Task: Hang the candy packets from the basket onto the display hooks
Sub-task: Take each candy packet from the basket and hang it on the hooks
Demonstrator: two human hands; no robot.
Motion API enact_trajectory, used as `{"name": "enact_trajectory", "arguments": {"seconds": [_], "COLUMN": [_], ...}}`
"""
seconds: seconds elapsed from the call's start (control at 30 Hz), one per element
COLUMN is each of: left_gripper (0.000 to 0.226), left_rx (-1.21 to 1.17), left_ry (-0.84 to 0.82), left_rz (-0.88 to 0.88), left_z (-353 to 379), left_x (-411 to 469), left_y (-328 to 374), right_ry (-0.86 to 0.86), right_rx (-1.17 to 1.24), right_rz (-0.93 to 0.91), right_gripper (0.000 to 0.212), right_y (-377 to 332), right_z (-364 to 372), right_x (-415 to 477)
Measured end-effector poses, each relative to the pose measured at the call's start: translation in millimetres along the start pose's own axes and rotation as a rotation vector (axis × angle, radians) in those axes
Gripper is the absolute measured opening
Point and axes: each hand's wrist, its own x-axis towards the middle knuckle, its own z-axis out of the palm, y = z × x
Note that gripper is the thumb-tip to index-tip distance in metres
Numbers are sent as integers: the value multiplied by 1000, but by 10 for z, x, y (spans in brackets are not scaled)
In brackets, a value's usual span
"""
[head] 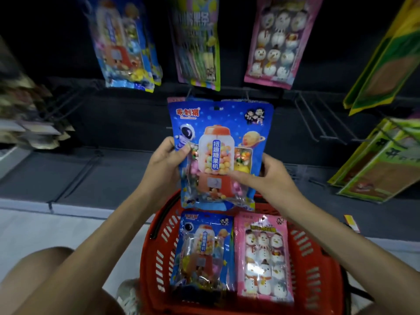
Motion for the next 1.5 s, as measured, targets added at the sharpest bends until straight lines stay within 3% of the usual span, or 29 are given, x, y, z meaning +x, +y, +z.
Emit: {"name": "enact_trajectory", "arguments": {"seconds": [0.03,0.1,0.2,0.3,0.47,0.7,0.87,0.93,1.03,1.2,1.4,1.5], "left_gripper": [3,10,17,13,14,17,38,51,50,34,39,48], "left_rx": [33,127,300,412,401,391,305,281,137,26,175,341], "left_ry": [17,56,113,156,259,532,648,654,604,586,491,464], "left_rz": [28,103,237,326,421,526,545,488,446,639,809,872], "left_z": [0,-14,-110,-256,-449,-935,-1111,-1165,-1210,-1247,-1232,-1274], "left_x": [-17,-64,-97,-83,-95,254,583,687,743,582,512,565], "left_y": [21,62,161,319,649,1450,2116,2296,2466,2630,2756,2724], "right_ry": [16,78,132,202,233,200,179,184,175,158,107,83], "right_rx": [-9,-51,-28,53,121,77,88,95,79,57,51,56], "right_rz": [-3,-24,-53,-86,-168,-247,-265,-270,-292,-316,-353,-362], "right_gripper": [15,33,25,30,24,19,21,21,18,18,20,35], "right_y": [-67,-154,-276,-453,-797,-1138,-1320,-1389,-1451,-1558,-1649,-1703], "right_z": [33,106,207,303,476,670,887,992,1137,1379,1646,1766], "right_x": [23,78,132,191,292,528,792,914,1108,1380,1666,1792]}}
